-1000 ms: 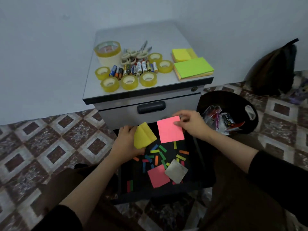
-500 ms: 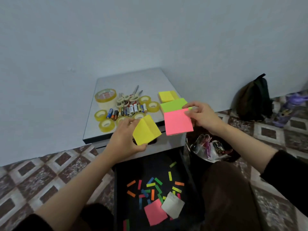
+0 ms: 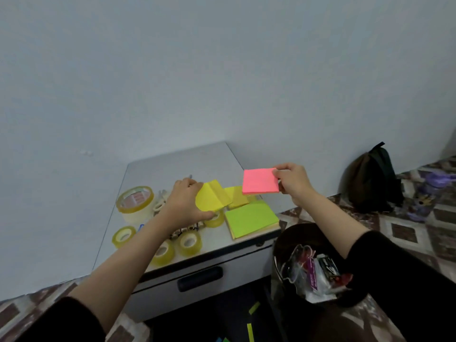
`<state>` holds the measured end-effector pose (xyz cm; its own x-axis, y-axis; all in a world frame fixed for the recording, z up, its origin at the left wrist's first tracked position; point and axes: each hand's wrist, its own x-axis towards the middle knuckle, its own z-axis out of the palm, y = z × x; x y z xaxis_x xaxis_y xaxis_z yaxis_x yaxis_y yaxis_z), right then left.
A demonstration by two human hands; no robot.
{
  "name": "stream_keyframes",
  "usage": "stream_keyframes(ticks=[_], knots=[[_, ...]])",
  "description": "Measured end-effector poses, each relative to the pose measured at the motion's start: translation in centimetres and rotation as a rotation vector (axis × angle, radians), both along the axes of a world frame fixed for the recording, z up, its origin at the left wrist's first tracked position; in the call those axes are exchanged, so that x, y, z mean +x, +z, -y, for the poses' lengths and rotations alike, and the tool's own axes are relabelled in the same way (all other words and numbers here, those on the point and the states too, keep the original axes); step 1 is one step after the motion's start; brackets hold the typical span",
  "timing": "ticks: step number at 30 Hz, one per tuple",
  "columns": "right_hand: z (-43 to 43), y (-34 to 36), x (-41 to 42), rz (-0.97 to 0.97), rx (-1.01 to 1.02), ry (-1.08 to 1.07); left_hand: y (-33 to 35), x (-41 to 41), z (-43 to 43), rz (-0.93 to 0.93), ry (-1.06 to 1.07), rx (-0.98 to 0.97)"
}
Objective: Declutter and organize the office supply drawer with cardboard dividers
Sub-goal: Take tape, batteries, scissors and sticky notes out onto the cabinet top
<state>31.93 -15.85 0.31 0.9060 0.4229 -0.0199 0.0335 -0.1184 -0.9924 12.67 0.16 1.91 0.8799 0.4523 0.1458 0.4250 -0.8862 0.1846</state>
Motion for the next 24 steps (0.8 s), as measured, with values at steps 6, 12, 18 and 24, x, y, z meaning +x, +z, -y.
stream_keyframes(ticks=[6, 12, 18, 24], knots=[[-0.7, -2.1, 3.4, -0.113, 0.035, -0.036, -0.8, 5.8, -1.0, -0.080, -0.008, -0.088], [-0.2, -3.7, 5.3, -0.219, 0.098, -0.062, -2.2, 8.3, -1.0, -0.109, -0.082, -0.194], [0.2, -4.8, 5.8, -0.247, 0.061, -0.068, -2.6, 8.5, -0.8, -0.098, -0.092, -0.254], [-0.4, -4.6, 5.4, -0.257, 0.056, -0.046, -3.1, 8.5, -1.1, -0.081, -0.097, -0.339]])
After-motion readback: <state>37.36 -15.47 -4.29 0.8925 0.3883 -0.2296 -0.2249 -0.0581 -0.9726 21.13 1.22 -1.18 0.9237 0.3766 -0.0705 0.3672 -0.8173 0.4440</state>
